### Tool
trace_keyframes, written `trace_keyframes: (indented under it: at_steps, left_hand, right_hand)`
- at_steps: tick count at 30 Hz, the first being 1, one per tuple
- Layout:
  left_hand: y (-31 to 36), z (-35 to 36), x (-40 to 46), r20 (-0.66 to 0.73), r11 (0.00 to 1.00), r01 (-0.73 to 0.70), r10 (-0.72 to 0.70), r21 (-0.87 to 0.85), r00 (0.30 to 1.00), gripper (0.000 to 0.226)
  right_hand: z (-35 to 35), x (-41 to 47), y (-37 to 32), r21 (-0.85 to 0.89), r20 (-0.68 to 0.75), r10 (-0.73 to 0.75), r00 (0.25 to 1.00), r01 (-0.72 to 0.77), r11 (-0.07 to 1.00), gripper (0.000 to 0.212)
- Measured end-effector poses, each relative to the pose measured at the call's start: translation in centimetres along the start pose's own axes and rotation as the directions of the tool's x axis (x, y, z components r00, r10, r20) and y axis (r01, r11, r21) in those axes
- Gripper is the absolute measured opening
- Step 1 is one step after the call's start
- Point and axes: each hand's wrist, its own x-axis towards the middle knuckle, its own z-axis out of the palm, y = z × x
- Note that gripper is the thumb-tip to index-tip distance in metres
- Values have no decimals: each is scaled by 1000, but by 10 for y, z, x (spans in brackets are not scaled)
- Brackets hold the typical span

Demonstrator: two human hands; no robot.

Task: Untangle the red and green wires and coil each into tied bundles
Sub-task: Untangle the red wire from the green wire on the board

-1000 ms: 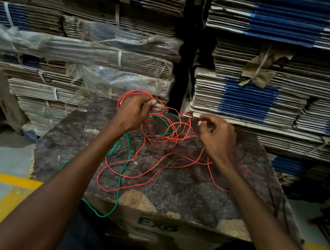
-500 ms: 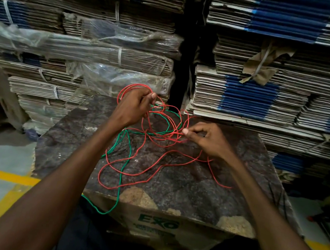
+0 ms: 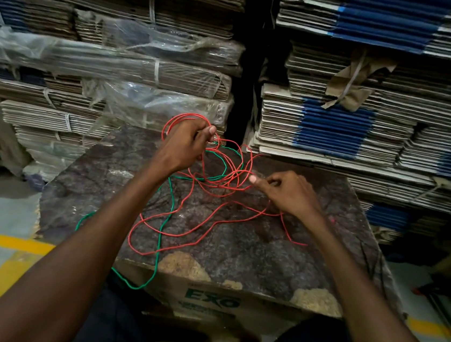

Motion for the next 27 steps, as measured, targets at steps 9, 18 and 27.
trace_keyframes:
  at_steps: [9,18,27]
  left_hand:
    - [2,0,-1,5,1000,-6,6,23,1000,47]
    - [0,0,-1,-1,1000,-5,5,30,1000,48]
    - [1,2,-2,1,998,-24,24,52,1000,41]
  right_hand:
    - [1,-12,-14,-78,-387,-158,908,139,987,33]
    - [5,-11,-17,300,-314,-84,946,183,936,40]
    - [9,-8,-12,453,-238,-36,971,144,880,17]
